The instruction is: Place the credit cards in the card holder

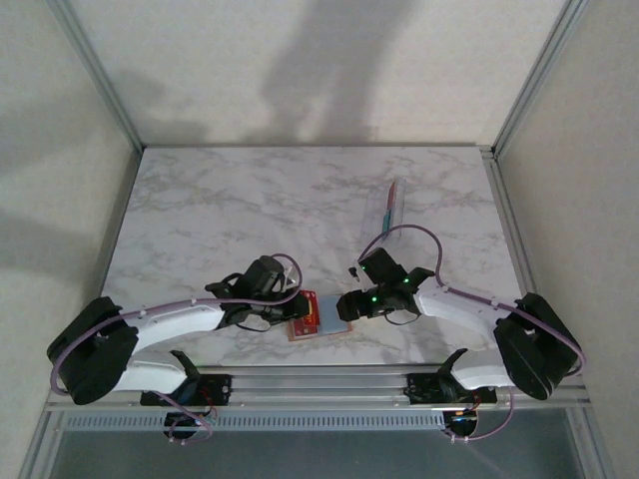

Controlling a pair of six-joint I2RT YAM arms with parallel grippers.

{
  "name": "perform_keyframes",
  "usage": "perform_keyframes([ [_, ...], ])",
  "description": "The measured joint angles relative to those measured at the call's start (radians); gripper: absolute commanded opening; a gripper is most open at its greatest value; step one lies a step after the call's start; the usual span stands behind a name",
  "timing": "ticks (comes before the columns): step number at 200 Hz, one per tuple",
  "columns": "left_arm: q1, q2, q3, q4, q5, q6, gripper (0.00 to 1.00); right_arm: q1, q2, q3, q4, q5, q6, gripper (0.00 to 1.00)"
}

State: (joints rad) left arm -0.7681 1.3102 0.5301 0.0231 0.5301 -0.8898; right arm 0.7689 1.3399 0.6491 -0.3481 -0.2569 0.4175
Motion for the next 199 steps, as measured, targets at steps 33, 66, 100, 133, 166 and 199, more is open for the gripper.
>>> perform_keyframes([
  [33, 0.004, 0.045, -0.021, 0.021, 0.016, 0.0, 0.0, 0.002, 0.023, 0.001, 0.019, 0.003, -0.018, 0.72],
  [66, 0.011, 0.066, -0.049, 0.068, 0.04, -0.002, 0.0, 0.002, 0.045, 0.004, 0.043, 0.002, -0.023, 0.62],
  [100, 0.036, 0.082, -0.105, 0.186, 0.093, -0.008, 0.0, 0.002, 0.062, 0.006, 0.065, -0.002, -0.022, 0.53],
  [133, 0.079, 0.1, -0.16, 0.287, 0.146, -0.028, 0.01, 0.002, 0.088, 0.006, 0.072, -0.006, -0.019, 0.47],
  [166, 0.087, 0.106, -0.177, 0.356, 0.181, -0.039, 0.01, 0.002, 0.1, 0.006, 0.076, -0.012, -0.017, 0.42],
  [199, 0.094, 0.125, -0.182, 0.396, 0.222, -0.042, 0.01, 0.002, 0.113, 0.006, 0.082, -0.028, -0.014, 0.39],
])
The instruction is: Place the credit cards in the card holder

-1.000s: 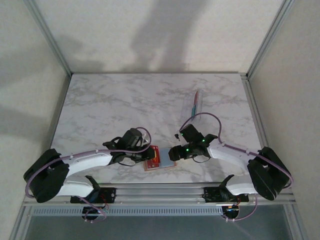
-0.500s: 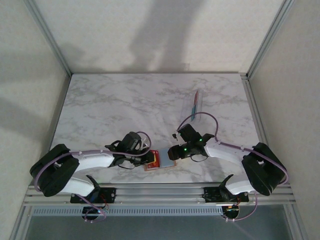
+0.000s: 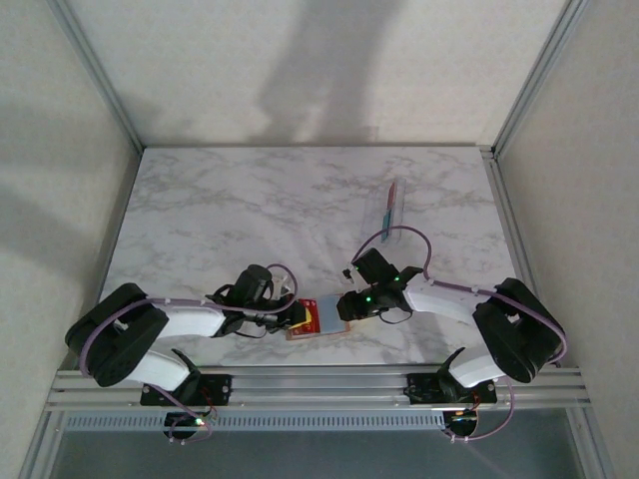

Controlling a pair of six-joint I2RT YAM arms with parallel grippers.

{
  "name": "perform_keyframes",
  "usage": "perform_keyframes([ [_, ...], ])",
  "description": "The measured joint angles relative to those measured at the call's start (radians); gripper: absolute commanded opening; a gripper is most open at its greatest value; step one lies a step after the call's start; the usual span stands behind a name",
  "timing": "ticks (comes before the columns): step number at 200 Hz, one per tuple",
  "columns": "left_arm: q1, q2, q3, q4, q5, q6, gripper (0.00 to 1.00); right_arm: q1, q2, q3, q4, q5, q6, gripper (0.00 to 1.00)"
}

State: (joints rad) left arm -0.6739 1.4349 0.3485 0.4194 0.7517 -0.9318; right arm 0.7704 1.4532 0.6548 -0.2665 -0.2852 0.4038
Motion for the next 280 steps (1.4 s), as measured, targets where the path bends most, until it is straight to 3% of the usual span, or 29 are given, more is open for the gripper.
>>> perform_keyframes([
  [83, 0.034, 0.036, -0.01, 0.032, 0.031, 0.0, 0.0, 0.0, 0.021, 0.0, 0.024, -0.031, 0.003, 0.36],
  [155, 0.055, -0.078, -0.02, -0.101, 0.016, 0.035, 0.0, -0.002, 0.028, 0.0, 0.027, -0.032, 0.003, 0.35],
  [280, 0.056, 0.033, -0.045, 0.072, 0.072, 0.007, 0.0, -0.011, 0.041, 0.002, 0.039, -0.053, 0.003, 0.34],
])
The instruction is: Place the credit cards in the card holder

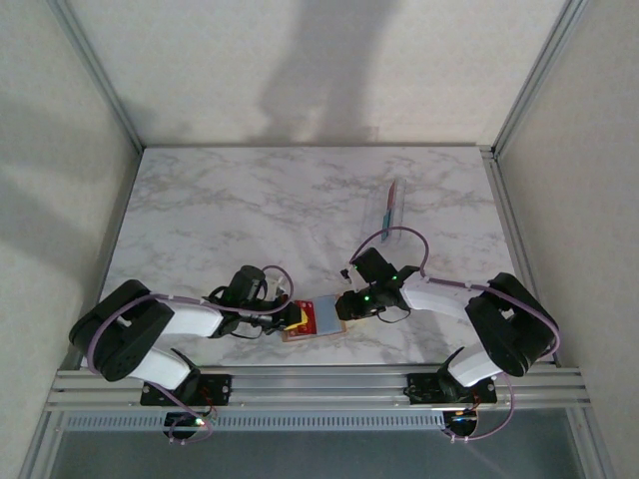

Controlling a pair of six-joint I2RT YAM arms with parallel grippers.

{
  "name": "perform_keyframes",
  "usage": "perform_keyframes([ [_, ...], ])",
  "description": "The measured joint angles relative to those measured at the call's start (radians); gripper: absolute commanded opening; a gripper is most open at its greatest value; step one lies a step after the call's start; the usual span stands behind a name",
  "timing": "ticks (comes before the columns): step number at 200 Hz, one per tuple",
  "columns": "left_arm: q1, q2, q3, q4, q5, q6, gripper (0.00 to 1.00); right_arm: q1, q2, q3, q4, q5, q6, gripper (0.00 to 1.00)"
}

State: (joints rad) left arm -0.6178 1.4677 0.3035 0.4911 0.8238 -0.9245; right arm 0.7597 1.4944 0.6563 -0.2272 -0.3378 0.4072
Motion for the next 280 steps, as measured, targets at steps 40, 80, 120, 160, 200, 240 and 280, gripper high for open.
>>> perform_keyframes([
  [40, 0.0, 0.034, 0.0, 0.044, 0.01, -0.011, 0.0, -0.003, 0.002, 0.0, 0.003, -0.005, 0.0, 0.34],
  [80, 0.0, 0.064, 0.001, 0.085, 0.023, -0.015, 0.0, -0.003, 0.003, 0.0, 0.004, -0.007, 0.0, 0.37],
  [120, 0.0, 0.066, 0.001, 0.092, 0.023, -0.015, 0.0, -0.003, 0.002, -0.003, 0.015, -0.017, 0.005, 0.41],
  [160, -0.016, 0.102, 0.015, 0.133, 0.025, -0.023, 0.02, -0.003, 0.002, -0.004, 0.019, -0.023, 0.008, 0.43],
  [200, -0.047, 0.133, 0.045, 0.149, 0.021, -0.034, 0.2, -0.003, 0.002, -0.004, 0.023, -0.029, 0.021, 0.48],
  [240, -0.063, 0.121, 0.103, 0.089, 0.012, -0.023, 0.44, -0.002, -0.014, -0.012, 0.03, -0.024, 0.029, 0.53],
  [280, -0.069, 0.051, 0.171, -0.113, -0.085, 0.022, 0.57, 0.0, -0.069, -0.029, 0.035, 0.063, 0.031, 0.57],
])
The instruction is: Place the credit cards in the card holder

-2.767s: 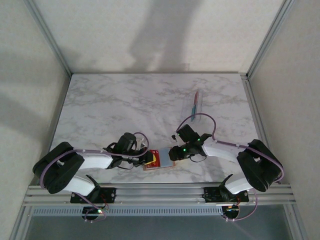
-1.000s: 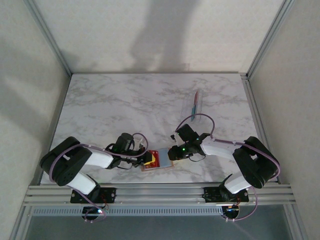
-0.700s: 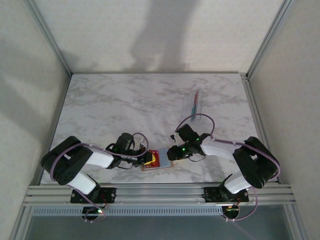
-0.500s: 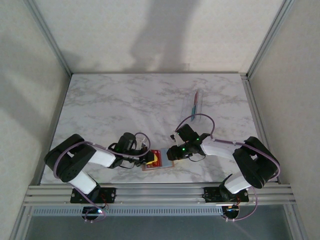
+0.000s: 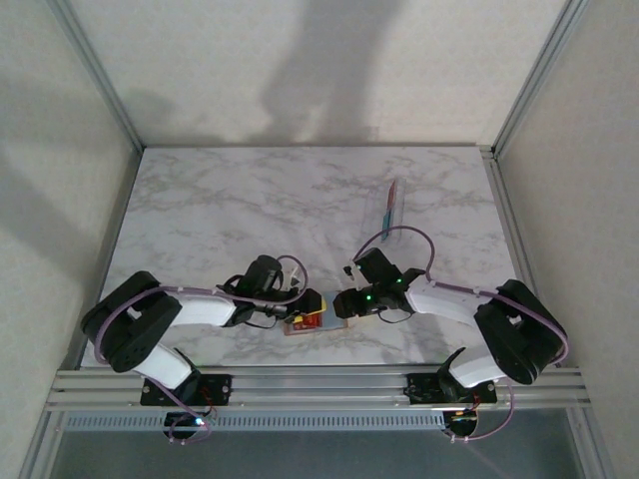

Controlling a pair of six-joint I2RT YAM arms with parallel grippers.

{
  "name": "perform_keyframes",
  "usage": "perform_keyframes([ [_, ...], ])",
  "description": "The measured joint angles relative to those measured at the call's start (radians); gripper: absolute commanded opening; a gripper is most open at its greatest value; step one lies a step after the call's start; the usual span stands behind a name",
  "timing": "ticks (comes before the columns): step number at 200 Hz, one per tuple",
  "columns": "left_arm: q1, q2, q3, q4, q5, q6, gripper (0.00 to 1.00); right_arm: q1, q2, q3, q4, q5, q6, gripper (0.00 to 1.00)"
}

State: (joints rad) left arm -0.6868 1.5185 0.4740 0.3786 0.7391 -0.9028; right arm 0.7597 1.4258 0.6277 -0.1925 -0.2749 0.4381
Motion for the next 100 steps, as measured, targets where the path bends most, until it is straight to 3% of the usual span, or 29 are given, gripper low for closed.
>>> perform_keyframes([
  [45, -0.004, -0.08, 0.05, -0.234, -0.136, 0.028, 0.63, 0.0, -0.041, 0.0, -0.003, 0.085, 0.0, 0.59],
  [100, -0.004, -0.195, 0.066, -0.434, -0.257, 0.036, 0.66, 0.027, -0.062, 0.008, -0.021, 0.153, 0.0, 0.69],
])
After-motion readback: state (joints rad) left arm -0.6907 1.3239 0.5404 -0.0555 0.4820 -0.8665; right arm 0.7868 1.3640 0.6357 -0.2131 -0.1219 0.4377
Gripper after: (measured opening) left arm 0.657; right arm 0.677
